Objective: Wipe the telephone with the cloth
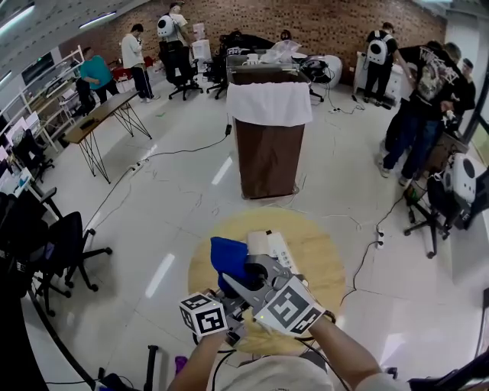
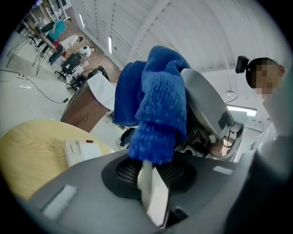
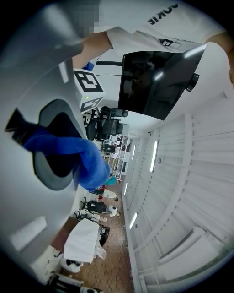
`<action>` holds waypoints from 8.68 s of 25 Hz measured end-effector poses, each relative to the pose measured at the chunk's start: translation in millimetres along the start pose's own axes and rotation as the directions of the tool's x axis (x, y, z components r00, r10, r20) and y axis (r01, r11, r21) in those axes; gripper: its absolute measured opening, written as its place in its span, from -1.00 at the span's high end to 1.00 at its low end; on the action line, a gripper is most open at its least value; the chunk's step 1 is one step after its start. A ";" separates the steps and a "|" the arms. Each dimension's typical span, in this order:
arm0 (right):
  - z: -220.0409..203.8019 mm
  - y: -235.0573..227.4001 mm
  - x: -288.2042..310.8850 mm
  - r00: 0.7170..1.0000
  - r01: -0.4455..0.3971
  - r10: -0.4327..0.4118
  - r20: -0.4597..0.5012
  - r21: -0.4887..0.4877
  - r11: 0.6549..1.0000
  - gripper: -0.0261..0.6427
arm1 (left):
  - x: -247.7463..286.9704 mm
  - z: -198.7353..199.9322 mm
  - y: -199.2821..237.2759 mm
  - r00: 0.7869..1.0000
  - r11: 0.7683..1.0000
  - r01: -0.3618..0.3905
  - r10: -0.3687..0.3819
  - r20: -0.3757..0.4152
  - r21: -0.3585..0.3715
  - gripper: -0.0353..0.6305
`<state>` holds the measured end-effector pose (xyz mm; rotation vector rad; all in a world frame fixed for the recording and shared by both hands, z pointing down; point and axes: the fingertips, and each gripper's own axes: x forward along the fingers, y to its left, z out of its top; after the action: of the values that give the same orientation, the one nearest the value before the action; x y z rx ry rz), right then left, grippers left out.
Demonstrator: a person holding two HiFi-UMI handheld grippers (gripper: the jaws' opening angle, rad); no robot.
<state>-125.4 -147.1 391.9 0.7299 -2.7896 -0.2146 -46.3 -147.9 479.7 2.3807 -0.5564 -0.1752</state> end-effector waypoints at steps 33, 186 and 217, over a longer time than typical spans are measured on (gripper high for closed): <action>3.9 -65.9 11.6 0.996 0.085 -0.085 -0.041 -0.005 0.996 0.73 | -9.5 -11.3 -10.2 0.997 0.996 0.031 -0.024 -0.075 0.082 0.65; -71.3 -114.3 -60.8 0.968 -0.143 -0.075 0.241 0.769 0.623 0.73 | -5.6 13.5 -52.1 0.988 0.991 0.134 -0.132 0.083 -0.023 0.65; -114.6 -131.2 -88.1 0.965 0.144 -0.253 0.068 0.667 0.730 0.73 | 0.9 -34.5 14.1 0.988 0.981 0.072 -0.045 0.147 -0.178 0.65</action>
<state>41.0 -225.5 457.2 1.2138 -2.9164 0.7651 -41.1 -137.5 515.2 2.2175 -0.5129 -0.4079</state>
